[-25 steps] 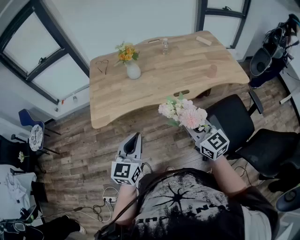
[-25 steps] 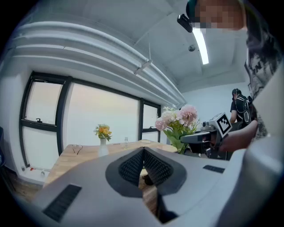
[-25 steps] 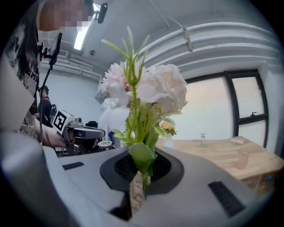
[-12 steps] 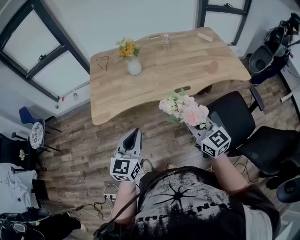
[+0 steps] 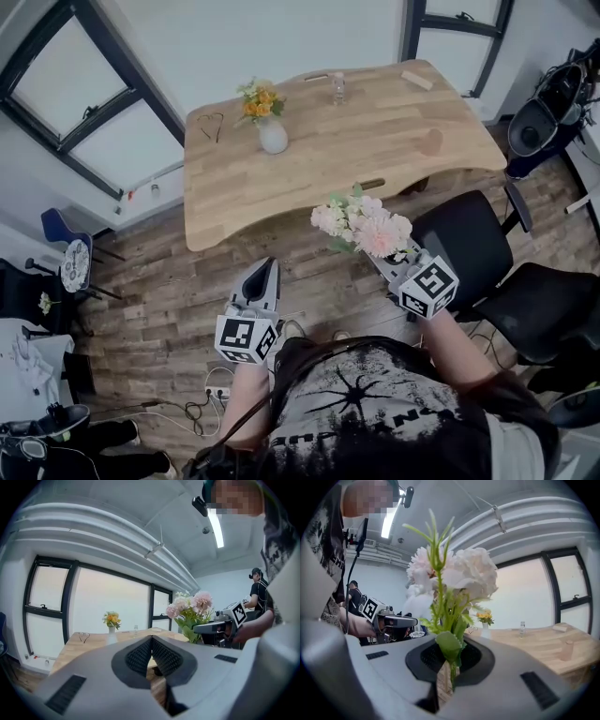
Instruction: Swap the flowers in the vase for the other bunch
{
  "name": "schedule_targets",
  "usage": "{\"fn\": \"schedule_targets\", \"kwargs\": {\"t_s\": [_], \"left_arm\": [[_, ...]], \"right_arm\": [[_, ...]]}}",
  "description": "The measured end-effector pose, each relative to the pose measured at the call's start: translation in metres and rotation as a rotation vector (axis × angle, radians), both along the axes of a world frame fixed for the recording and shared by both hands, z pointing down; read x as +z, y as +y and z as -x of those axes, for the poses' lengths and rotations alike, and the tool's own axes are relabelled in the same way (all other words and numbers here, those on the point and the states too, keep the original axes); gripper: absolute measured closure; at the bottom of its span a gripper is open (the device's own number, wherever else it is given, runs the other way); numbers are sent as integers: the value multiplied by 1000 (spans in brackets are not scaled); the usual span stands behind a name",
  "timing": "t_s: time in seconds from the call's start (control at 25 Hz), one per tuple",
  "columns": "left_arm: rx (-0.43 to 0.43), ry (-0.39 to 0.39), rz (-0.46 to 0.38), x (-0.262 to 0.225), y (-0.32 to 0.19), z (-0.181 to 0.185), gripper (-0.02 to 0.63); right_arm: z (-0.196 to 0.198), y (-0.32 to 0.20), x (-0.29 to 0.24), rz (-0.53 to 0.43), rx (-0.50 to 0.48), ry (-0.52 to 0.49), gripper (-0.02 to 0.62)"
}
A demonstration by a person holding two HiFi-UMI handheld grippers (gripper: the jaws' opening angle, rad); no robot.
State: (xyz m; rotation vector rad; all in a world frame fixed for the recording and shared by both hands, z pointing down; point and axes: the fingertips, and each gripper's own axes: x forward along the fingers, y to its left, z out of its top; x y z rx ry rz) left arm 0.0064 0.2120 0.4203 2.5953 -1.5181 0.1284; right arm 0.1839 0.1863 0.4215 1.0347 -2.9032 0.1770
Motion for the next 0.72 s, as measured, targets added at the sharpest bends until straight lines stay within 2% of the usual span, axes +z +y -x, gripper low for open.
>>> {"fn": "schedule_targets", "kwargs": {"t_s": [0.16, 0.44, 0.72], "left_arm": [[0, 23, 19, 4, -8, 1, 592], [22, 13, 30, 9, -31, 10, 592], [48, 25, 57, 23, -68, 40, 592]], "right_arm": [[3, -9, -2, -7, -3, 1, 563], [12, -32, 3, 11, 19, 2, 563], [39, -67, 14, 30, 54, -2, 563]]}}
